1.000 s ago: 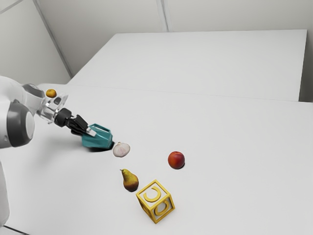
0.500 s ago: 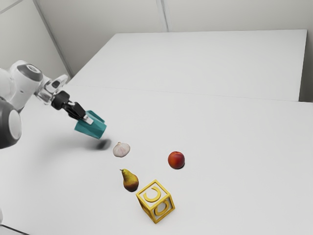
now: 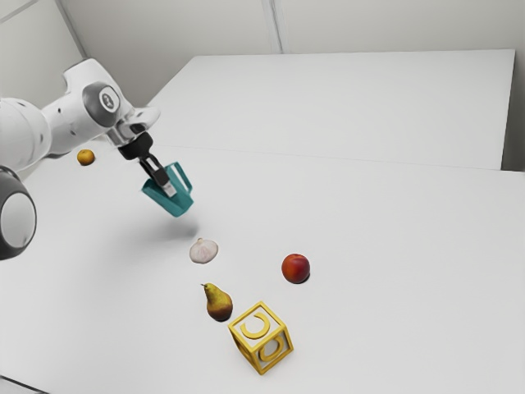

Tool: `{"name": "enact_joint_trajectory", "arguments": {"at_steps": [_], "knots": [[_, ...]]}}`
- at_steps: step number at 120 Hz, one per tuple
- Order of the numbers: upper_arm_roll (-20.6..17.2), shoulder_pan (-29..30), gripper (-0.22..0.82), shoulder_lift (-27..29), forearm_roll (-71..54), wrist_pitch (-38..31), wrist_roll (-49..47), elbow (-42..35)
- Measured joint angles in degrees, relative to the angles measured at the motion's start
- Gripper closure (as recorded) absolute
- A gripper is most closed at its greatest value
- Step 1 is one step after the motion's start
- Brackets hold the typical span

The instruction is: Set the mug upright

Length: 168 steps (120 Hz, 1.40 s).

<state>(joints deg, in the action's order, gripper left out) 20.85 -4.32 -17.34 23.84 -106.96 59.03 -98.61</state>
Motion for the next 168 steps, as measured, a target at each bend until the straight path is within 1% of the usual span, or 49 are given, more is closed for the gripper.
{"name": "enact_joint_trajectory", "arguments": {"at_steps": [11,39,55,77,91,116,144,168], "knots": [[-1.03,-0.96,0.79,0.05,-2.48,-2.6,-0.31,-0.78],[-1.97,-2.58,0.79,1.54,-6.84,-9.34,-1.08,-6.47],[-2.94,-3.06,0.79,1.82,-9.5,-12.15,-1.65,-7.74],[-5.03,-3.66,0.79,1.98,-14.27,-15.0,-2.84,-9.34],[-5.71,-4.71,0.79,2.96,-17.13,-16.81,-3.8,-11.41],[-5.97,-5.83,0.79,5.3,-21.05,-19.39,-5.75,-15.47],[-6.41,-6.31,0.79,5.44,-23.55,-23.05,-7.42,-18.08],[-6.57,-6.33,0.78,5.41,-24.41,-24.86,-8.45,-18.79]]}}
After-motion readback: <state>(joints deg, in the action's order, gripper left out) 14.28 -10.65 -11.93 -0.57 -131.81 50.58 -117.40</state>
